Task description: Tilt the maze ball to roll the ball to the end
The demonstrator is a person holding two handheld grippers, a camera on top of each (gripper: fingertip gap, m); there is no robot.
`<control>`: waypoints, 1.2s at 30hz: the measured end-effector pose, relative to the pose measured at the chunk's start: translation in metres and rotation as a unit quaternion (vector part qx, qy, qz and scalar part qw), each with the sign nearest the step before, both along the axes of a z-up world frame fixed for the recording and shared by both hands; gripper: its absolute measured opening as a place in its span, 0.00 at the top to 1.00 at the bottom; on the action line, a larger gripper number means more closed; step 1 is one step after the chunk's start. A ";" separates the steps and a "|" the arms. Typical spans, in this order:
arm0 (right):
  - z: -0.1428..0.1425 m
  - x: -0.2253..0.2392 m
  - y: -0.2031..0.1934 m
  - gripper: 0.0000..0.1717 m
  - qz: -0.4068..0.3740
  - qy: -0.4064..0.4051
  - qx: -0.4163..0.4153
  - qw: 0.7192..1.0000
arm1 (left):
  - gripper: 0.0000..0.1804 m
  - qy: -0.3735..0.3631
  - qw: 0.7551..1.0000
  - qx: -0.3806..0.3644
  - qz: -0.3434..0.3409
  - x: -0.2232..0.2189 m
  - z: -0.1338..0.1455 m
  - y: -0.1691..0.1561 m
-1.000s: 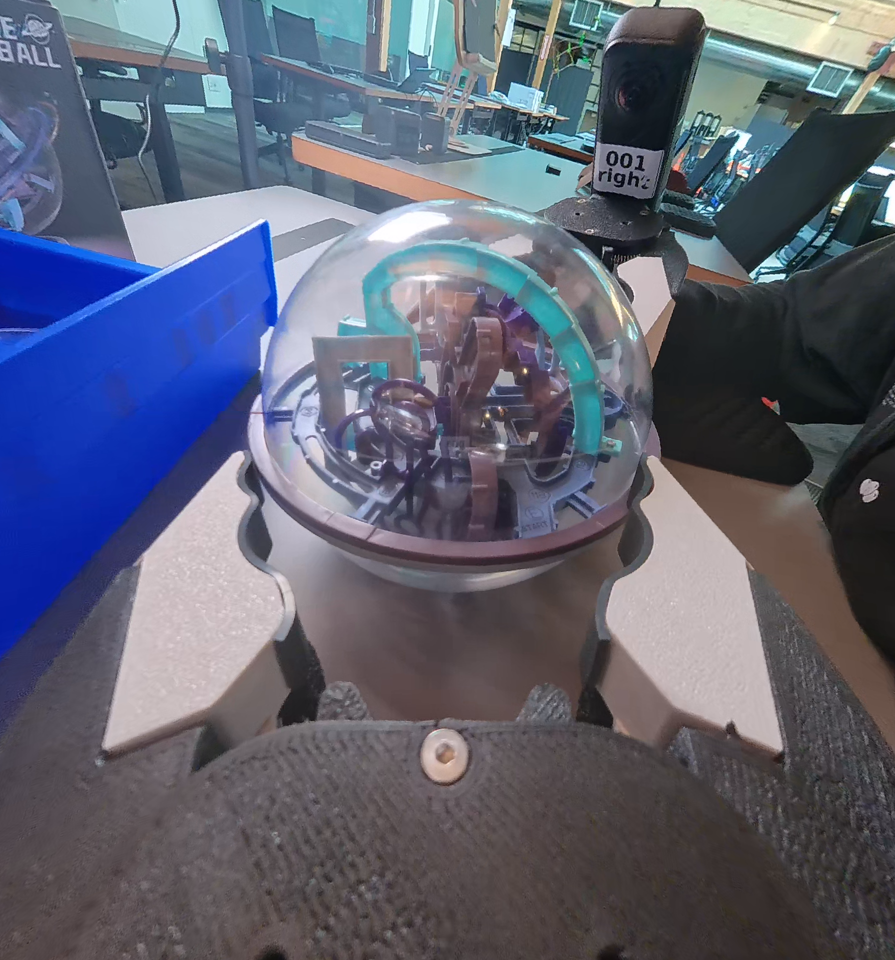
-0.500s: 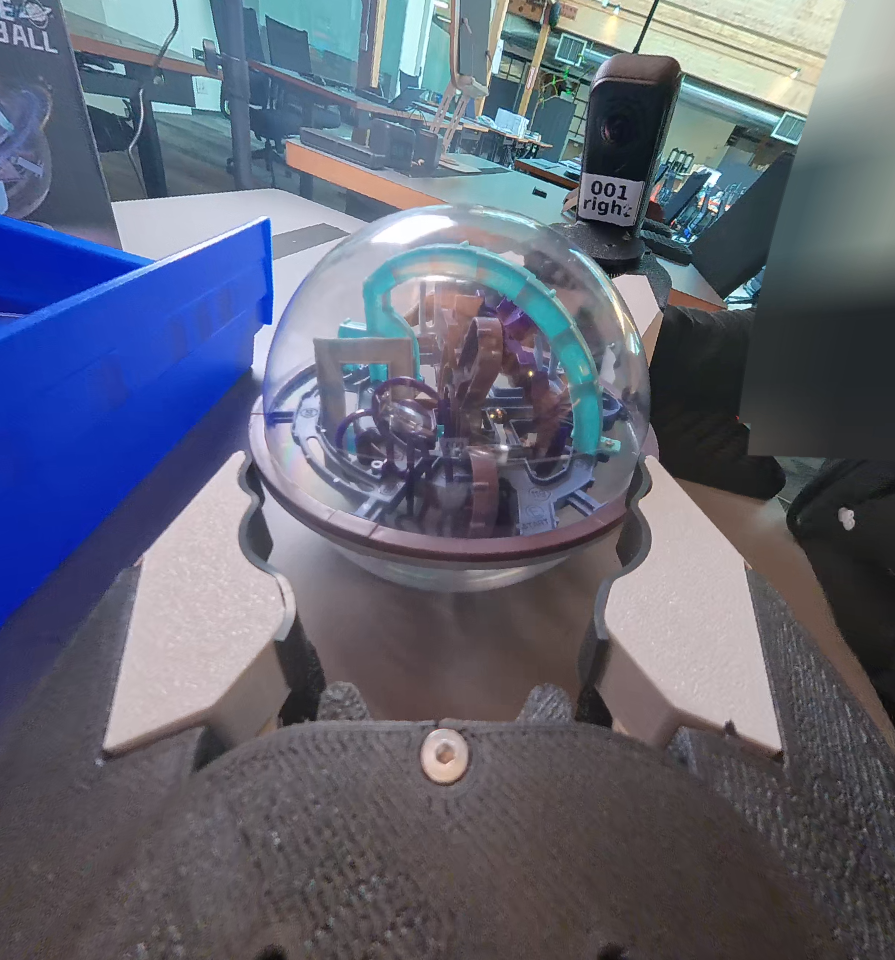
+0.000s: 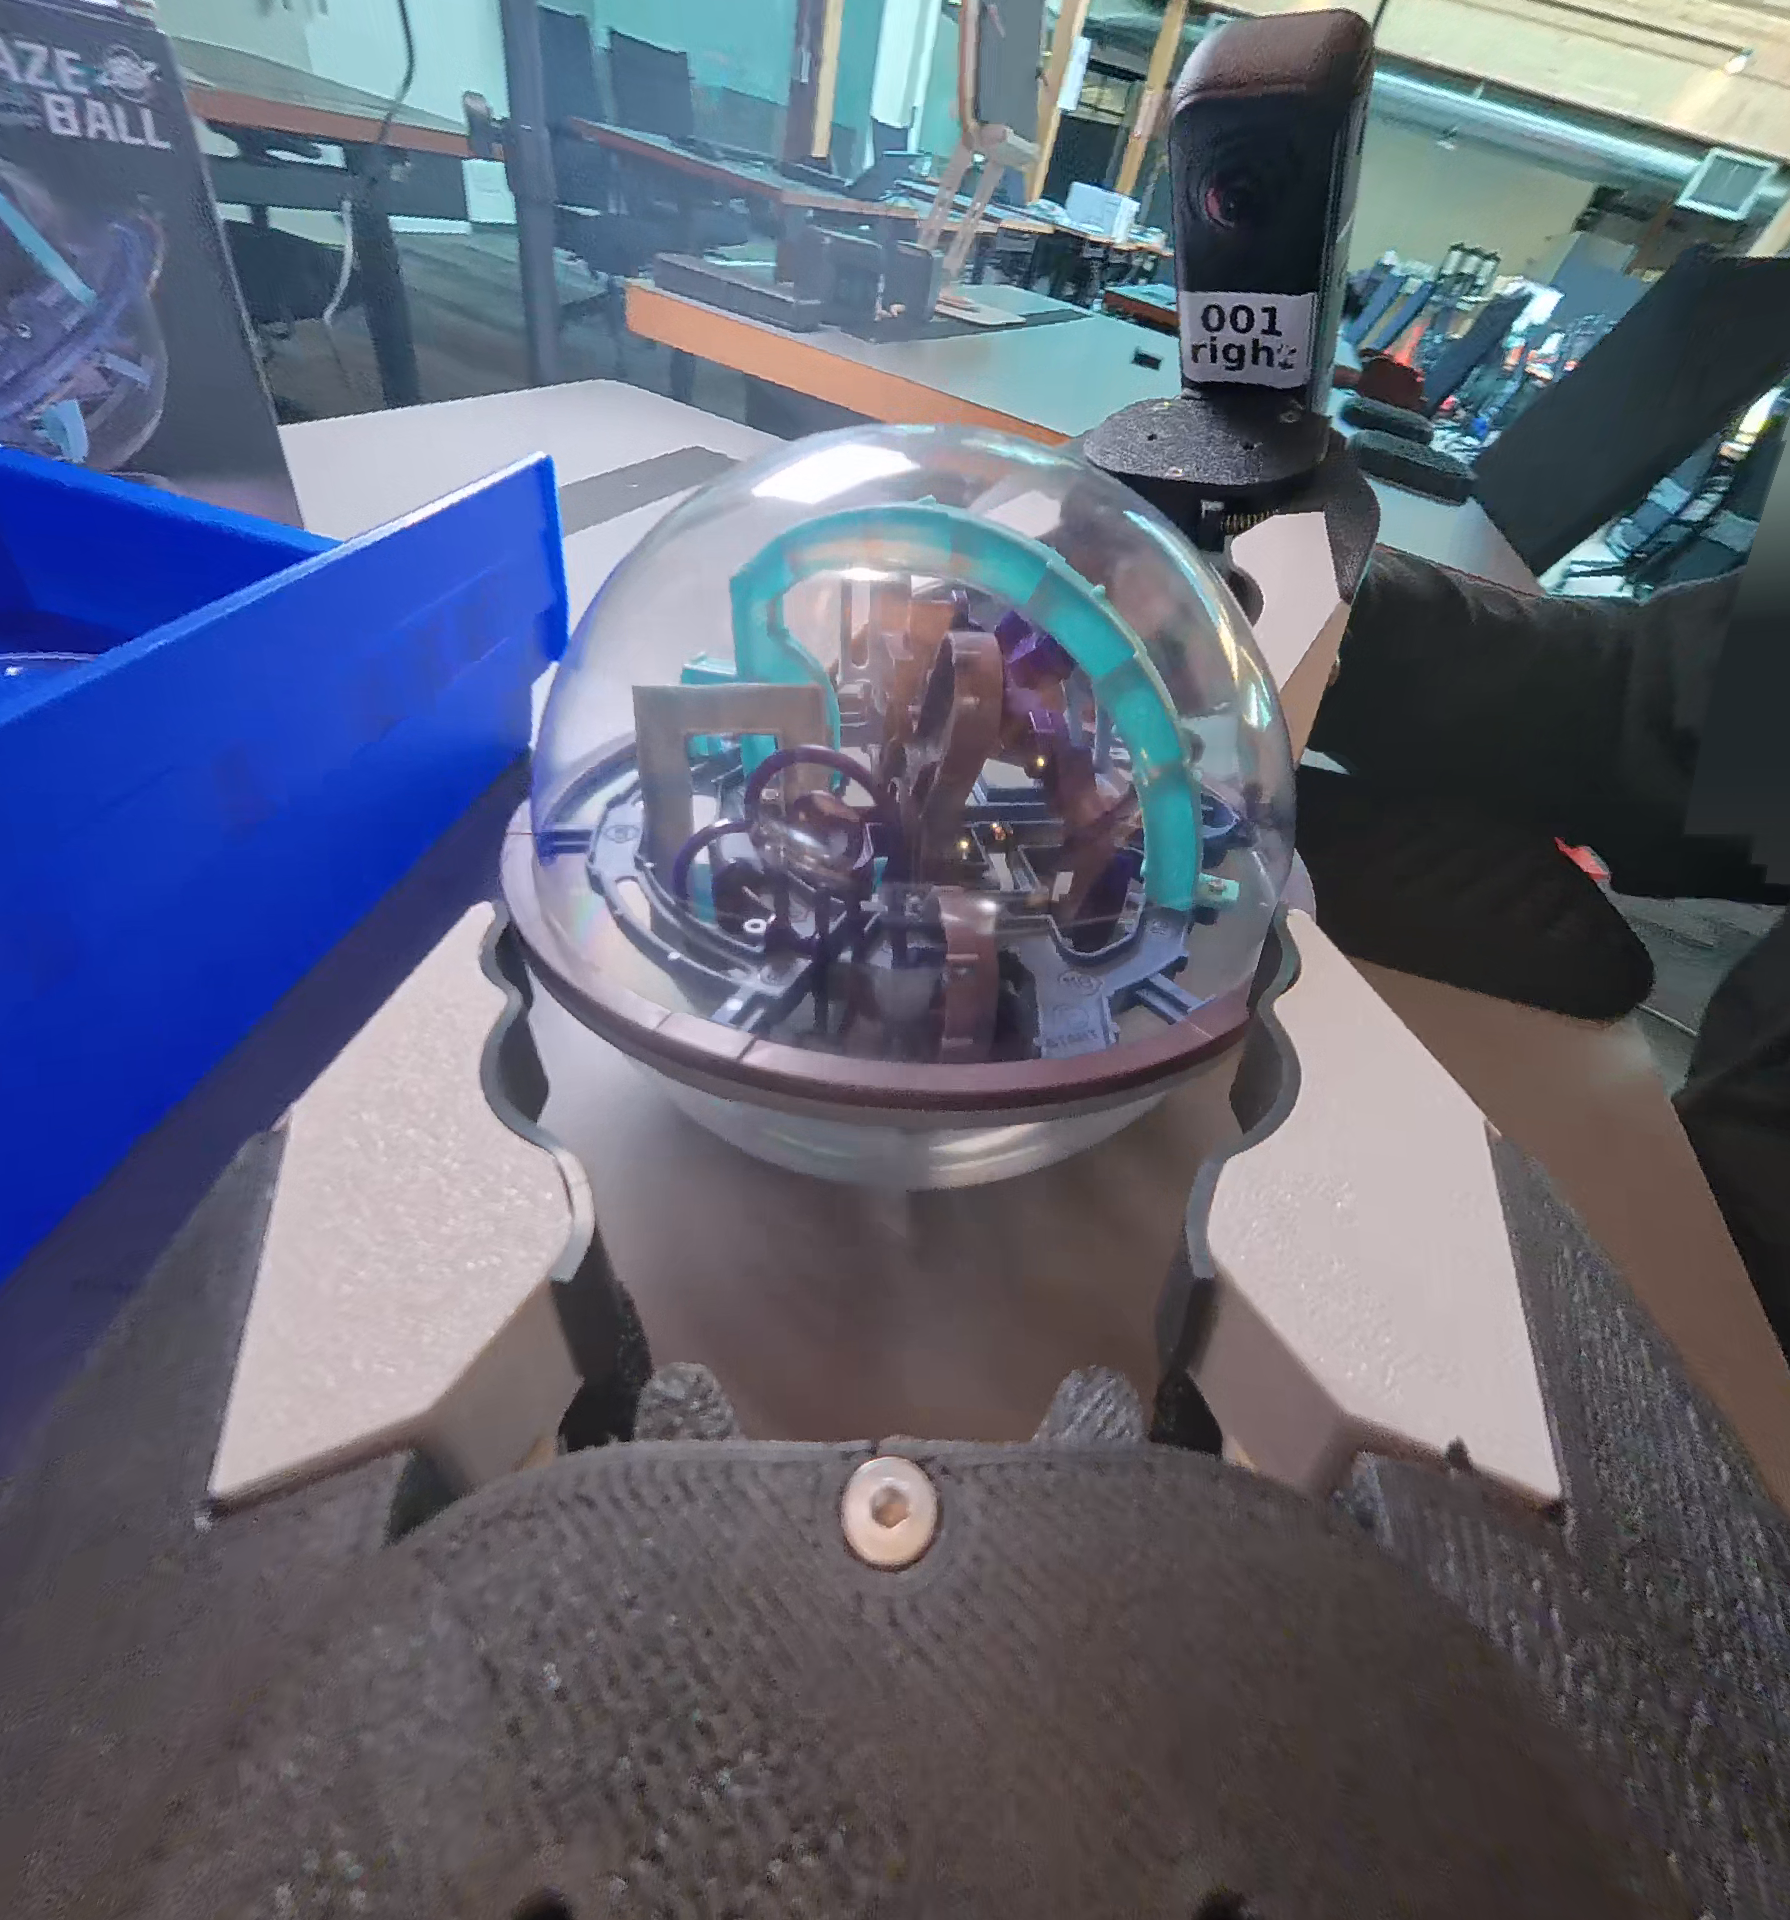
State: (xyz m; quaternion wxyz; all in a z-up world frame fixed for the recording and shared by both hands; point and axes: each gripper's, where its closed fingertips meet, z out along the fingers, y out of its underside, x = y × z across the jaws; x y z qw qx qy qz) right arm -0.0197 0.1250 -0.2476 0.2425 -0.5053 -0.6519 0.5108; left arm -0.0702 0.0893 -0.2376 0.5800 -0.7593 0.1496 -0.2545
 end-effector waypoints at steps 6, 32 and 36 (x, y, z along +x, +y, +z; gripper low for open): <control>0.003 0.019 0.018 0.29 -0.059 -0.045 -0.056 0.996 | 0.25 0.019 0.998 -0.008 0.066 0.004 0.000 0.007; 0.002 0.007 0.009 0.39 -0.170 -0.047 -0.149 0.973 | 0.16 0.003 0.998 0.022 -0.061 -0.018 0.024 0.020; 0.003 0.004 0.009 0.40 -0.166 -0.043 -0.144 0.975 | 0.21 -0.036 0.993 -0.003 -0.110 -0.006 0.006 0.030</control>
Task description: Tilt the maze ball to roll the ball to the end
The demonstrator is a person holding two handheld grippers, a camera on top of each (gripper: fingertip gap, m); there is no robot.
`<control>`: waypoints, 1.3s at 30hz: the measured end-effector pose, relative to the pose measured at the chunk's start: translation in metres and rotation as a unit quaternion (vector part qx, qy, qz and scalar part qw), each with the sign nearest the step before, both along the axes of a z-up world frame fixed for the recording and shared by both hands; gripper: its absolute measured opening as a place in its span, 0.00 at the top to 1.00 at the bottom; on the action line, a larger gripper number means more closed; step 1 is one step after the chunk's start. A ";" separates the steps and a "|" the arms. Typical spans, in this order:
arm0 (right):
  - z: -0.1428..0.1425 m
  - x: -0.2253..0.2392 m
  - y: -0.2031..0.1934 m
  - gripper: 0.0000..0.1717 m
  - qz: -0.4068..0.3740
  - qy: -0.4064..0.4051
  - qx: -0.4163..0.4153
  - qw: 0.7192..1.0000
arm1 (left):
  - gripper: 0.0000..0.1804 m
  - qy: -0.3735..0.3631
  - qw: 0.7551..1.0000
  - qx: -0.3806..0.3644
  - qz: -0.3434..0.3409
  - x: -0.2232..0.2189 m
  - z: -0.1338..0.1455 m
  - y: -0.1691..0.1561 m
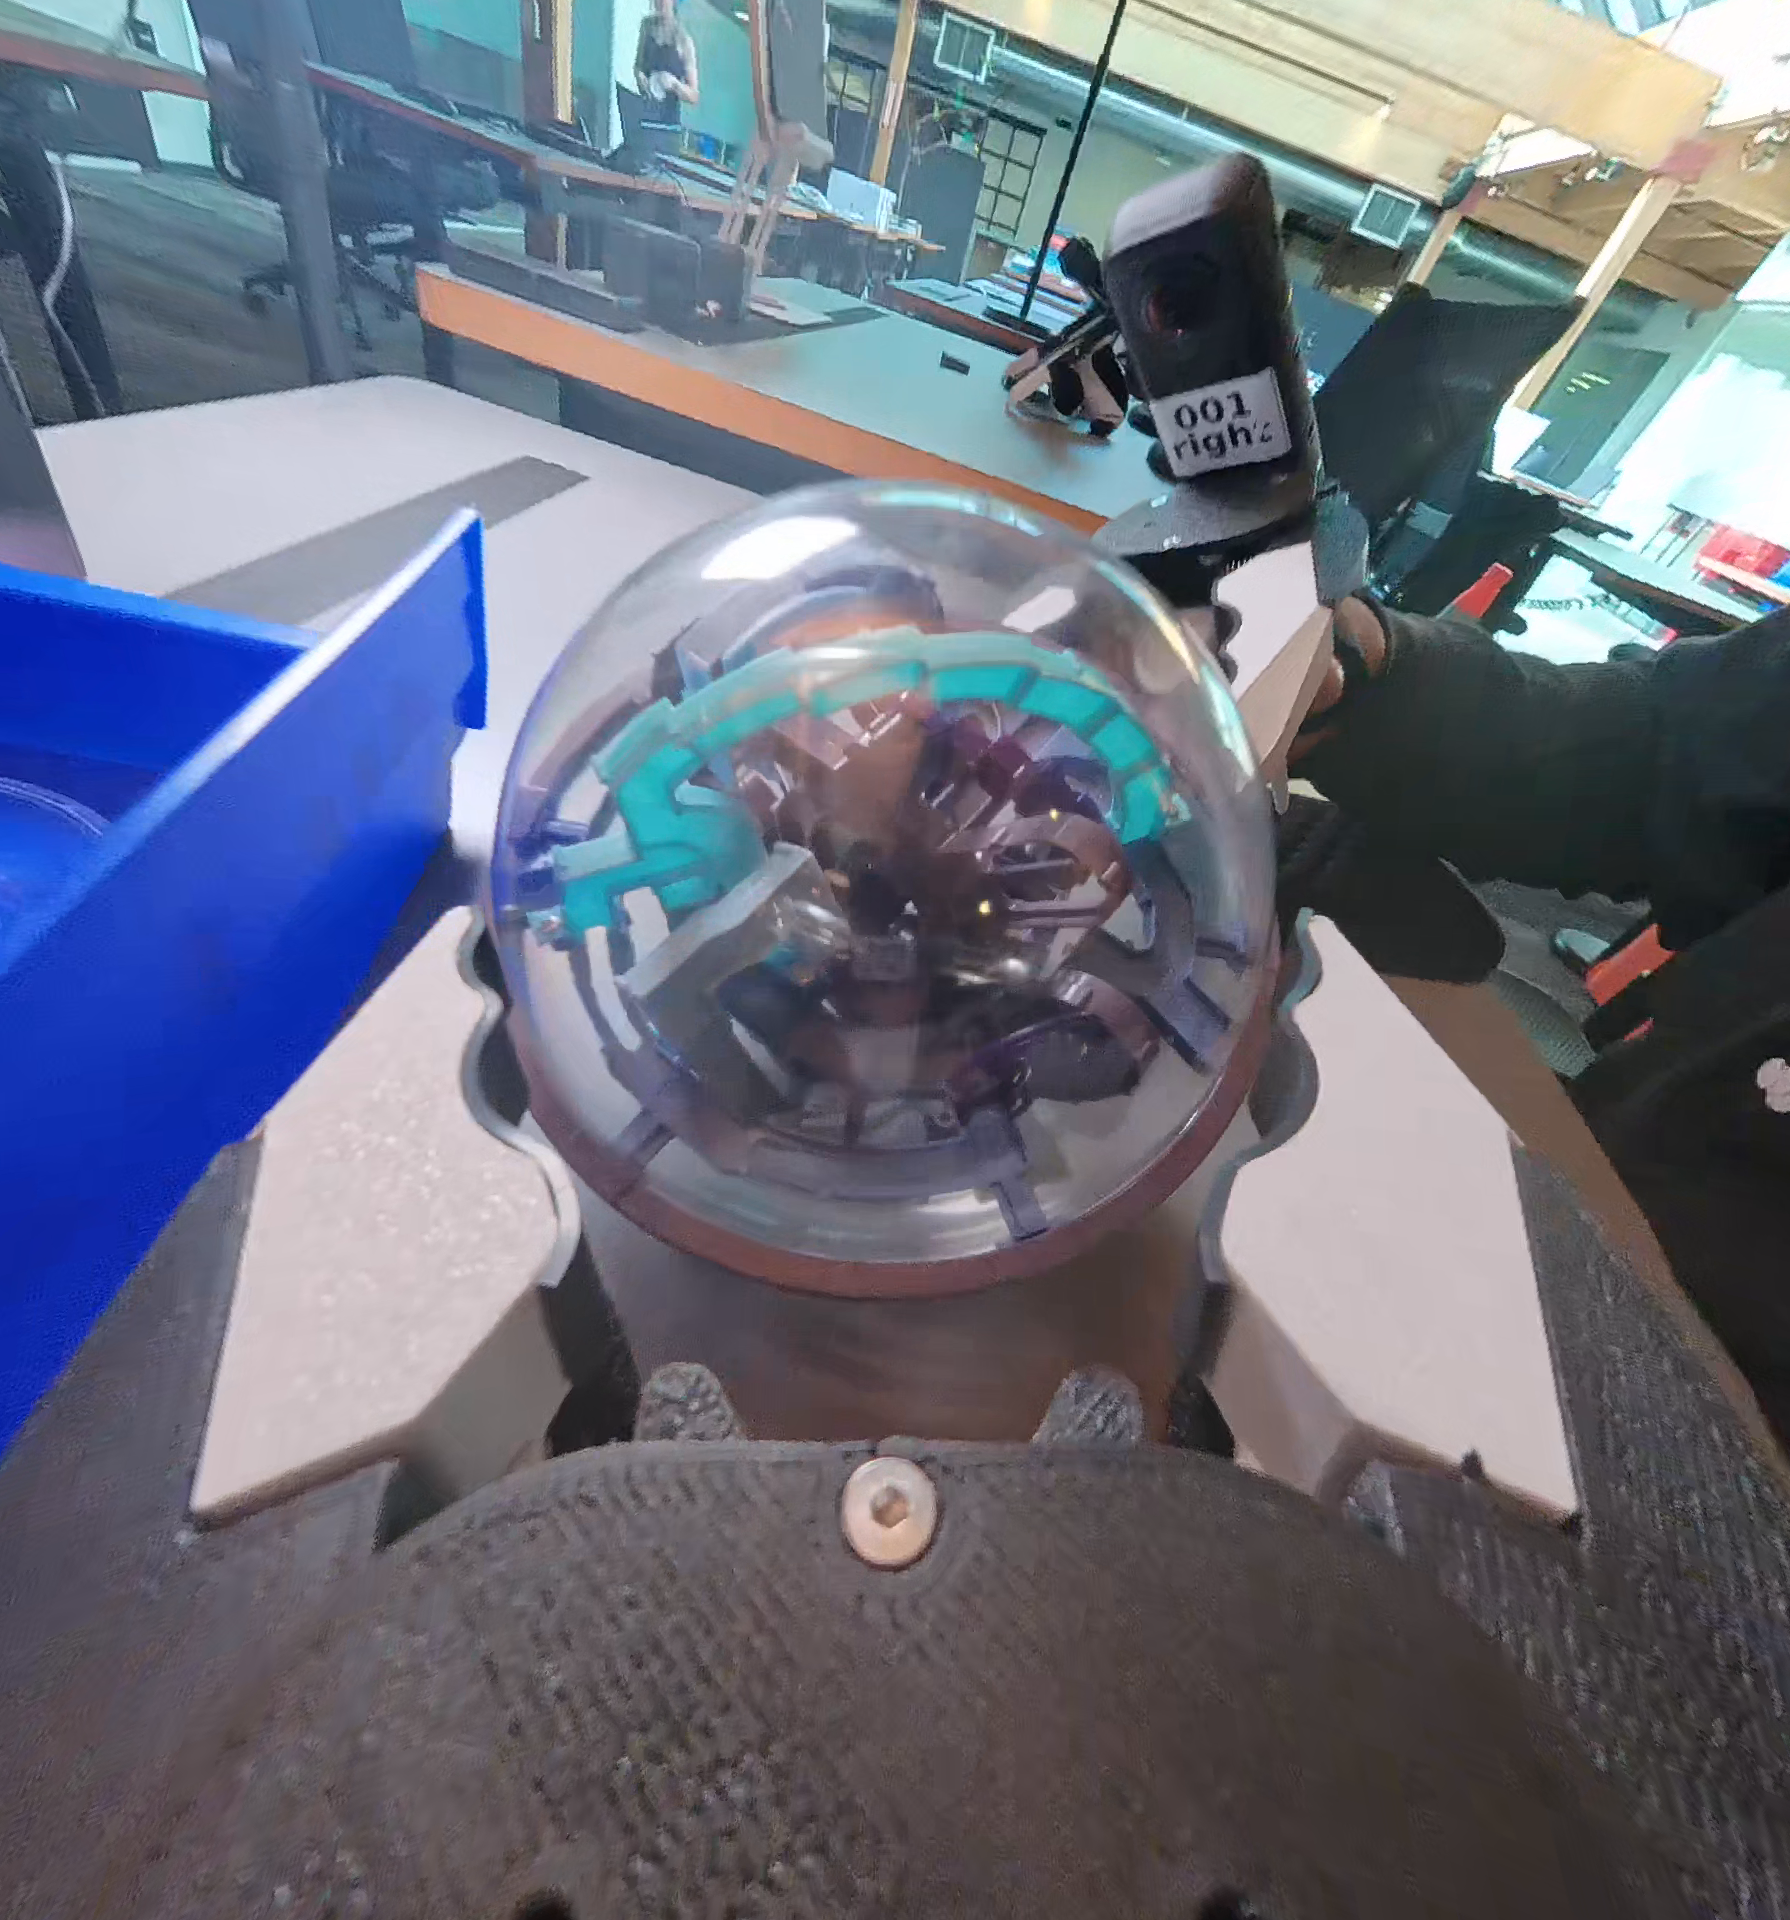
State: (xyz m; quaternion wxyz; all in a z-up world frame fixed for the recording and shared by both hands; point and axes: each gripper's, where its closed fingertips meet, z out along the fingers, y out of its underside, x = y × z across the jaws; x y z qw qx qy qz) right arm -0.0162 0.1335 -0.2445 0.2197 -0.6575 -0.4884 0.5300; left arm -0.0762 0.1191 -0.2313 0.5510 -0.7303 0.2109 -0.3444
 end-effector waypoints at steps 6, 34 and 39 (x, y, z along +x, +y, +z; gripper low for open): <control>-0.005 0.000 -0.007 0.28 0.044 0.036 0.055 0.997 | 0.22 -0.020 0.999 -0.021 0.041 -0.005 -0.007 0.000; 0.001 -0.013 0.003 0.28 0.064 0.089 0.123 0.986 | 0.21 0.039 0.996 0.004 0.076 0.006 -0.002 -0.001; 0.003 -0.007 0.008 0.28 0.052 0.086 0.129 0.987 | 0.21 0.029 0.993 -0.008 0.116 0.006 -0.004 -0.004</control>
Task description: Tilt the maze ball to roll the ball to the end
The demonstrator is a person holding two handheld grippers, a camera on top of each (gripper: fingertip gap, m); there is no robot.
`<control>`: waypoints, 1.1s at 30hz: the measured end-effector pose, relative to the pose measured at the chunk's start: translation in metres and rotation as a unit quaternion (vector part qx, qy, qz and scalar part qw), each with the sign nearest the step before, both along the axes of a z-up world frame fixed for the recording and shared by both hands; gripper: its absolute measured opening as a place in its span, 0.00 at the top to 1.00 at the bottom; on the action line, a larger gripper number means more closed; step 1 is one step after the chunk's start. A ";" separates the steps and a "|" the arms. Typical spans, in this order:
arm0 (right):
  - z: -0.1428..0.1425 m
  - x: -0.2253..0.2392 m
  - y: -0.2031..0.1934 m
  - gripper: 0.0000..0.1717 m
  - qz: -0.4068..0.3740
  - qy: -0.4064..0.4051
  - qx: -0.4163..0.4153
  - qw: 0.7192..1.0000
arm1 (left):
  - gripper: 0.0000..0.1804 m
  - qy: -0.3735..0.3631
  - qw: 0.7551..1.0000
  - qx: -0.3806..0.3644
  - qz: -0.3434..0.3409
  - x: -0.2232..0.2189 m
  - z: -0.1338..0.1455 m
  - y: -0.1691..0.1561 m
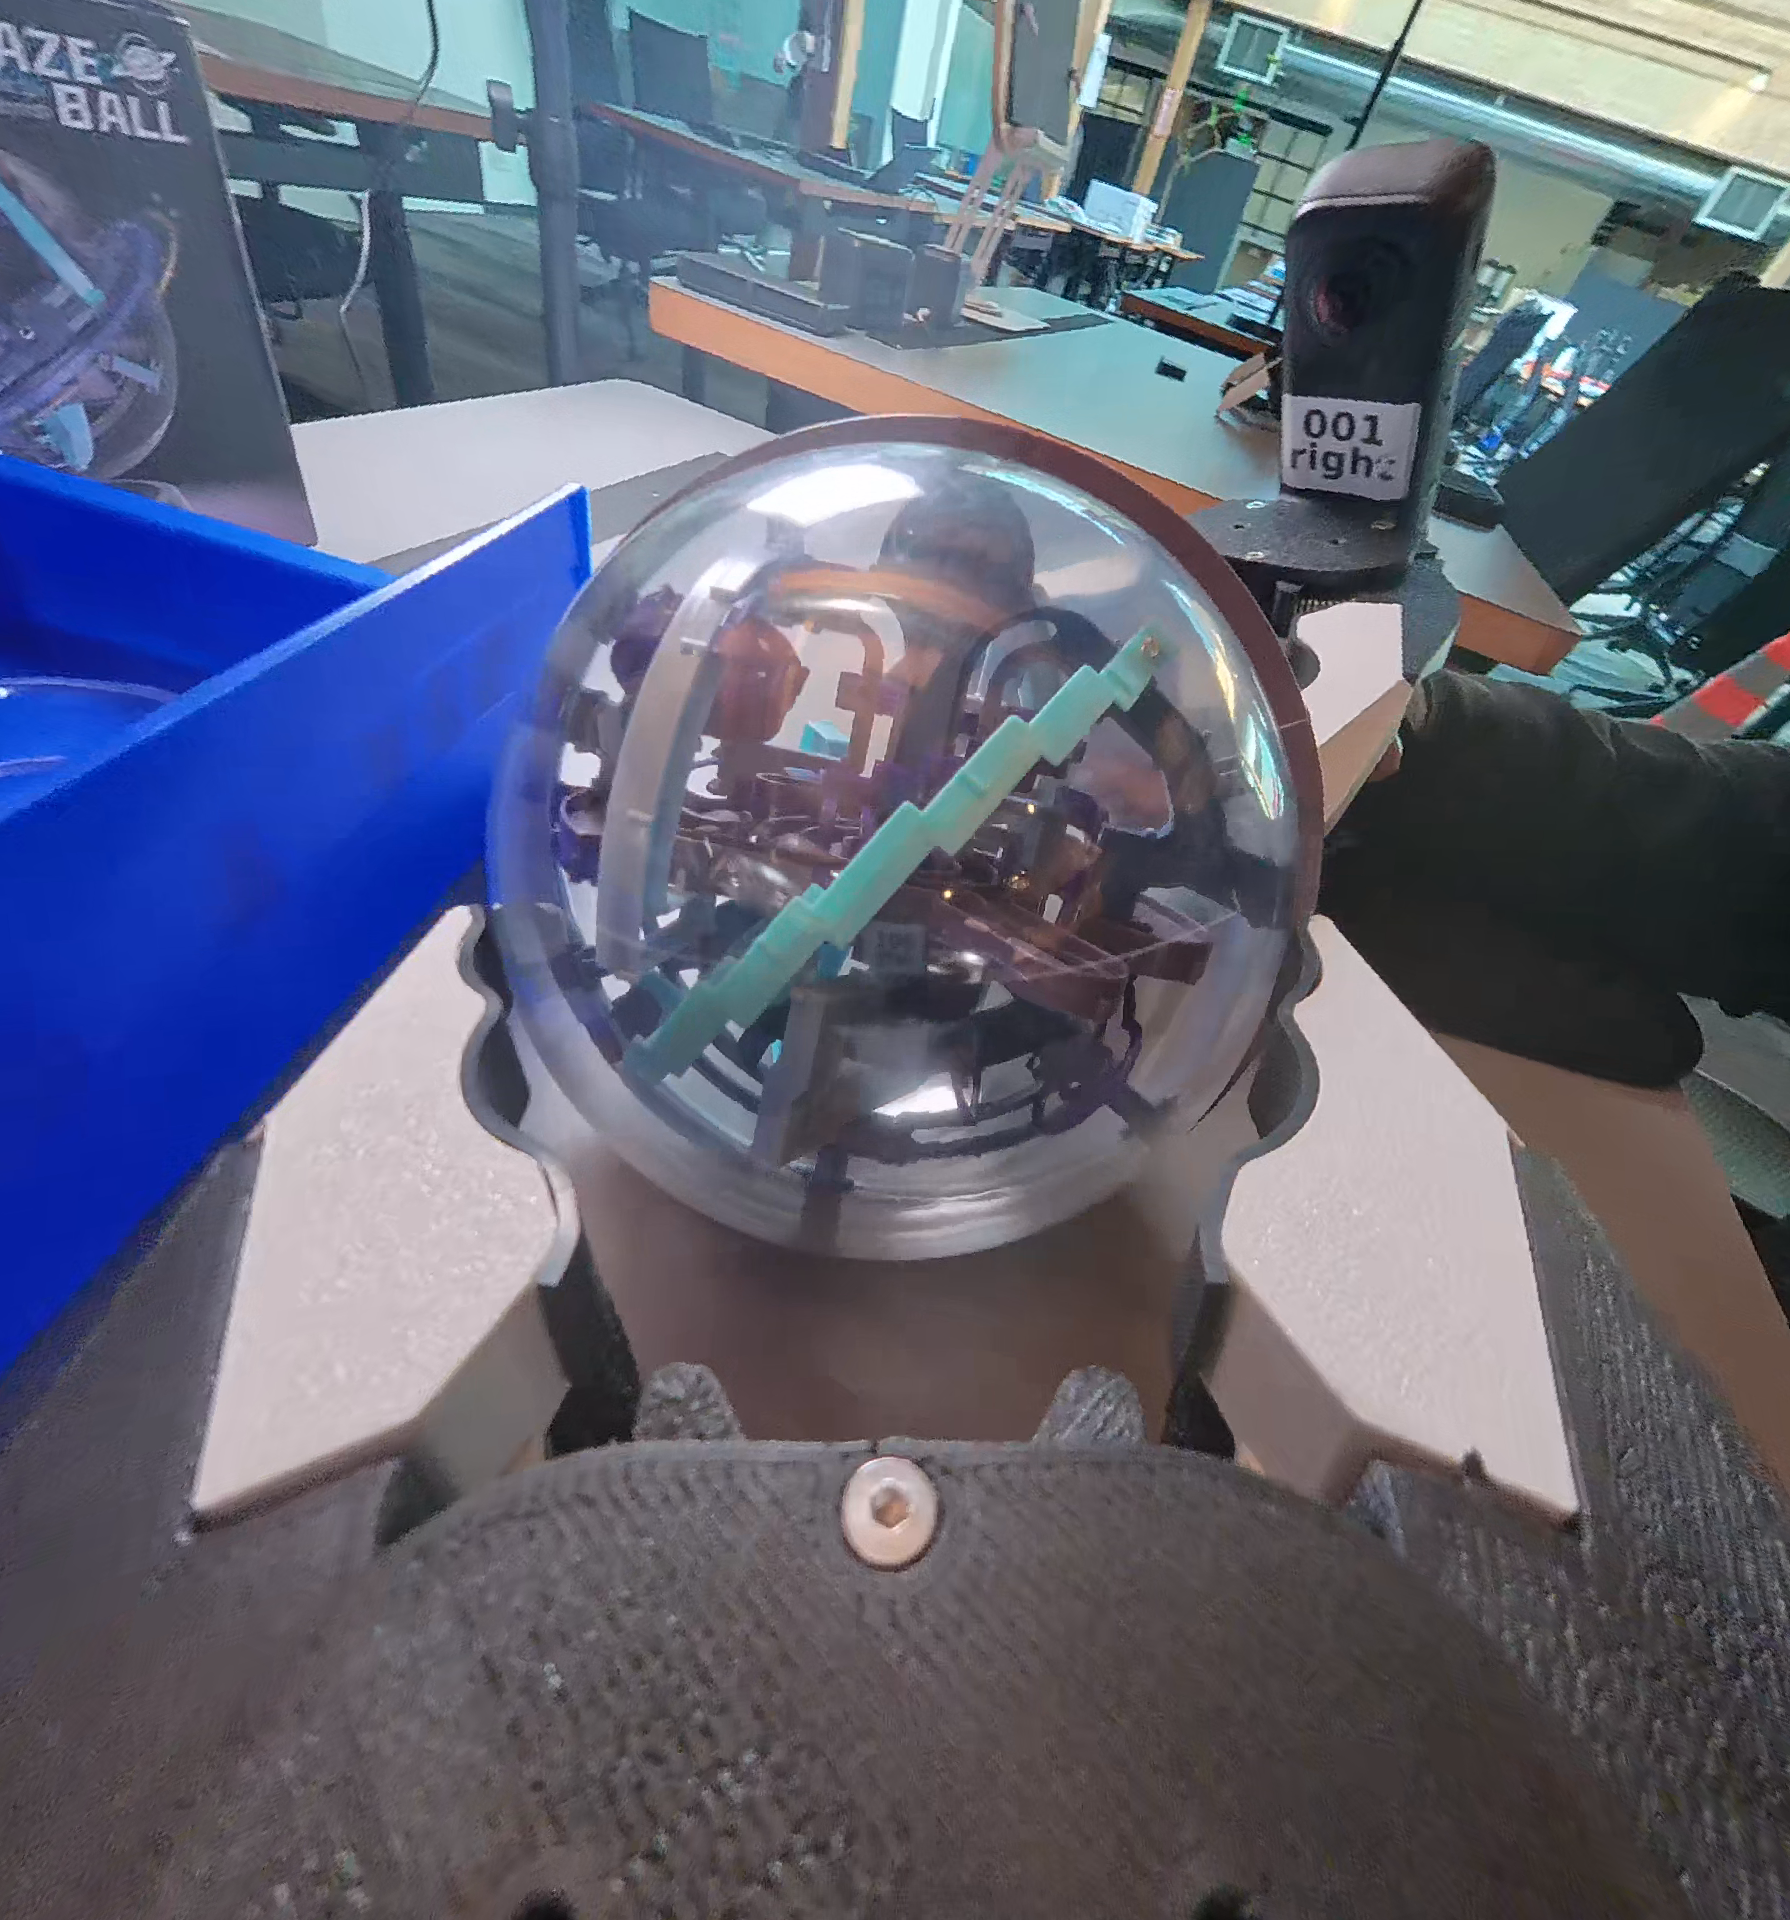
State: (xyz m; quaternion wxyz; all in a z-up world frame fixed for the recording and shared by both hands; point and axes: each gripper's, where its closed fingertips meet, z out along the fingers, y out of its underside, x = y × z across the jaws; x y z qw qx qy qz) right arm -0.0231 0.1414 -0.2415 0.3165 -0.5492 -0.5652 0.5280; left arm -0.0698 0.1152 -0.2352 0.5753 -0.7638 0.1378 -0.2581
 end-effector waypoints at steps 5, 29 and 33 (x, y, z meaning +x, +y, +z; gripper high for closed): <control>0.003 0.012 -0.013 0.27 -0.008 -0.012 0.007 1.000 | 0.22 -0.005 0.997 -0.014 0.070 0.000 -0.001 -0.001; 0.004 0.009 -0.036 0.28 -0.015 -0.014 0.068 0.997 | 0.27 -0.031 0.999 0.028 -0.025 -0.022 0.042 -0.033; 0.004 0.009 -0.043 0.29 0.031 -0.009 0.114 0.993 | 0.26 -0.052 0.980 -0.066 -0.182 -0.018 0.023 -0.040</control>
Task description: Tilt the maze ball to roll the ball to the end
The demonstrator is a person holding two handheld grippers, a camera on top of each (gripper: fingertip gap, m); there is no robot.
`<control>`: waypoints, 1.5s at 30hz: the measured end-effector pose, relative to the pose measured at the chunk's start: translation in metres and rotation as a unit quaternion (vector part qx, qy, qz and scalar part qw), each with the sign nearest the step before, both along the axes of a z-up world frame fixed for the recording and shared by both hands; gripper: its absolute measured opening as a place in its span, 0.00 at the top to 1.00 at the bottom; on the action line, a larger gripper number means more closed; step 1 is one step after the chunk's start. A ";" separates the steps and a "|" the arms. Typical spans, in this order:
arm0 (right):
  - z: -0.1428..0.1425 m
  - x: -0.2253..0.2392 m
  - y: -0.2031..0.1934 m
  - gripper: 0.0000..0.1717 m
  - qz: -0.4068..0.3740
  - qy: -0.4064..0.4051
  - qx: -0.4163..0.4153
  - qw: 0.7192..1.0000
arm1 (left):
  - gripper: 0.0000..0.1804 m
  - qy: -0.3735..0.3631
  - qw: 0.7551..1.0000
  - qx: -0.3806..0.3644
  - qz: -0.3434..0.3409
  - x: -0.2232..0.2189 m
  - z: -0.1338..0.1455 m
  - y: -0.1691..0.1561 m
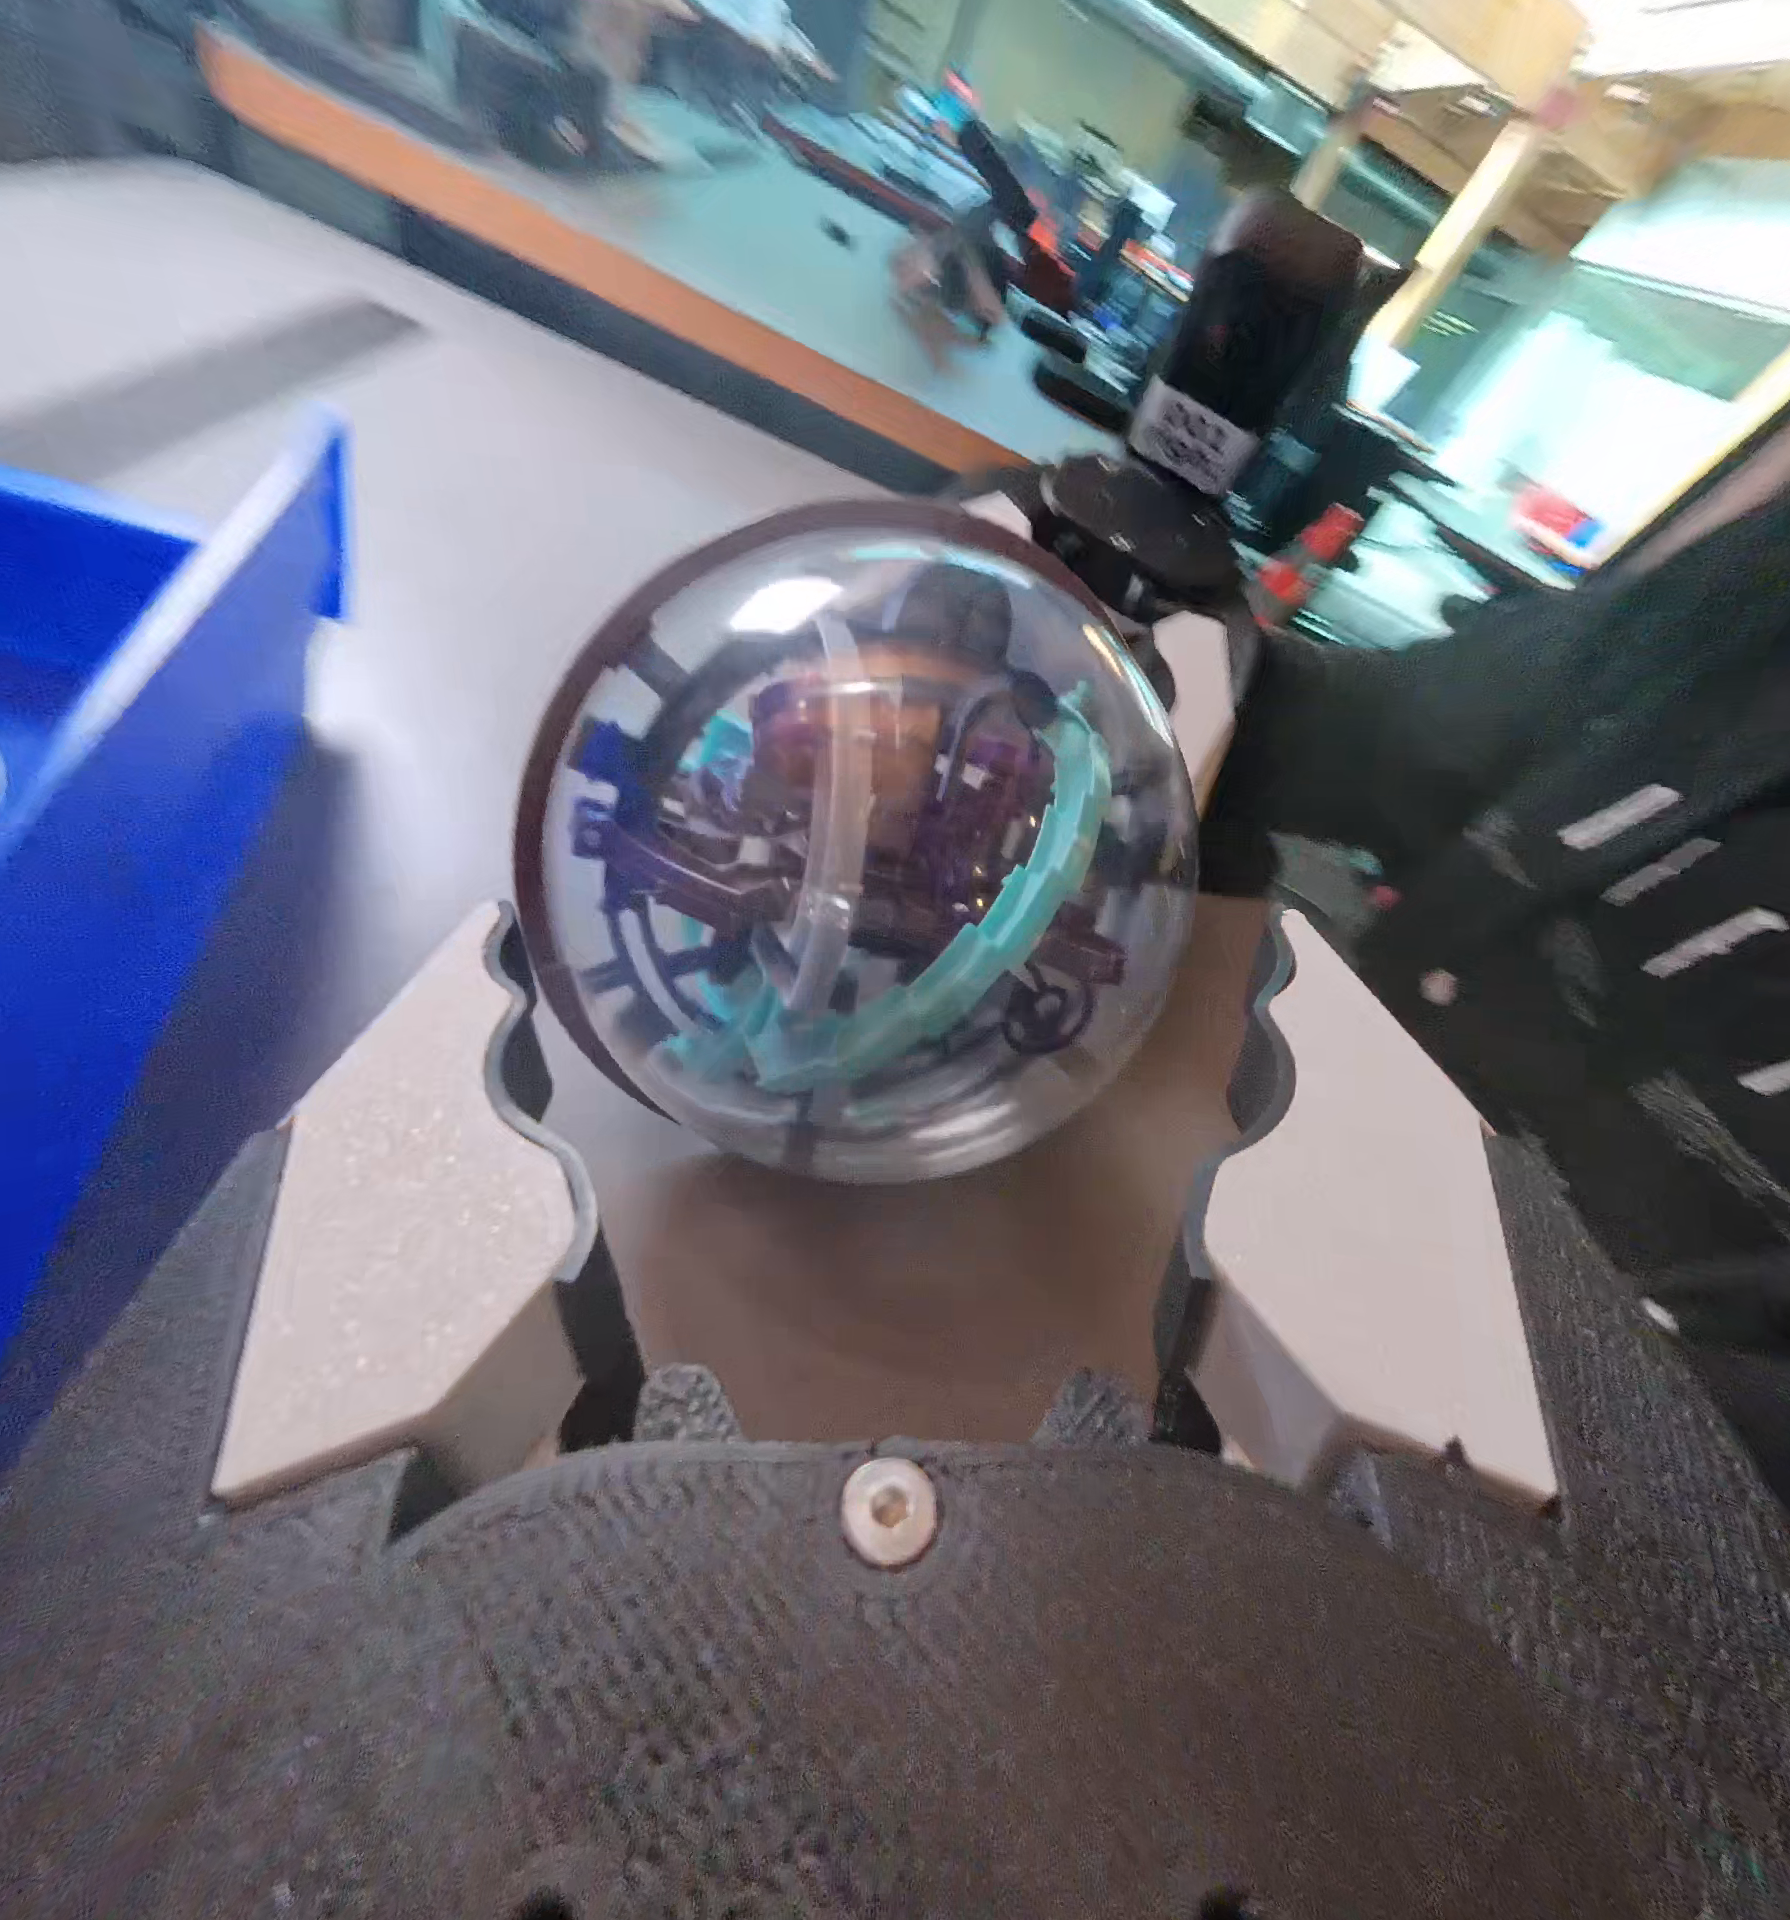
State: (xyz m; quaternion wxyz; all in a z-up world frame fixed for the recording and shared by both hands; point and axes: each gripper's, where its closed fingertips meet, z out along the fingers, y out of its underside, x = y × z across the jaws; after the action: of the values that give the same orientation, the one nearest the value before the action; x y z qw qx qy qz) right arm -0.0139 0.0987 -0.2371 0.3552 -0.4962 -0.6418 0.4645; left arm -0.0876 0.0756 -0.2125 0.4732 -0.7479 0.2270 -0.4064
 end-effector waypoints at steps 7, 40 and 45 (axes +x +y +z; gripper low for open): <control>-0.004 -0.003 -0.015 0.30 0.069 -0.025 0.054 0.996 | 0.15 0.039 0.990 -0.063 -0.122 0.018 -0.033 -0.004; 0.018 0.011 -0.007 0.24 -0.014 -0.074 0.025 0.997 | 0.16 -0.054 0.998 0.020 0.029 0.058 -0.030 -0.002; 0.024 0.011 -0.008 0.24 -0.009 -0.058 0.057 0.997 | 0.16 -0.037 0.998 0.046 0.033 0.058 -0.026 -0.002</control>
State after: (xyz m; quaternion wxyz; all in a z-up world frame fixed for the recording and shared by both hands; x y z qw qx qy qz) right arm -0.0033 0.0909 -0.2133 0.3492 -0.5068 -0.6821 0.3949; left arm -0.0295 0.0739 -0.2387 0.5284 -0.7165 0.2033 -0.4075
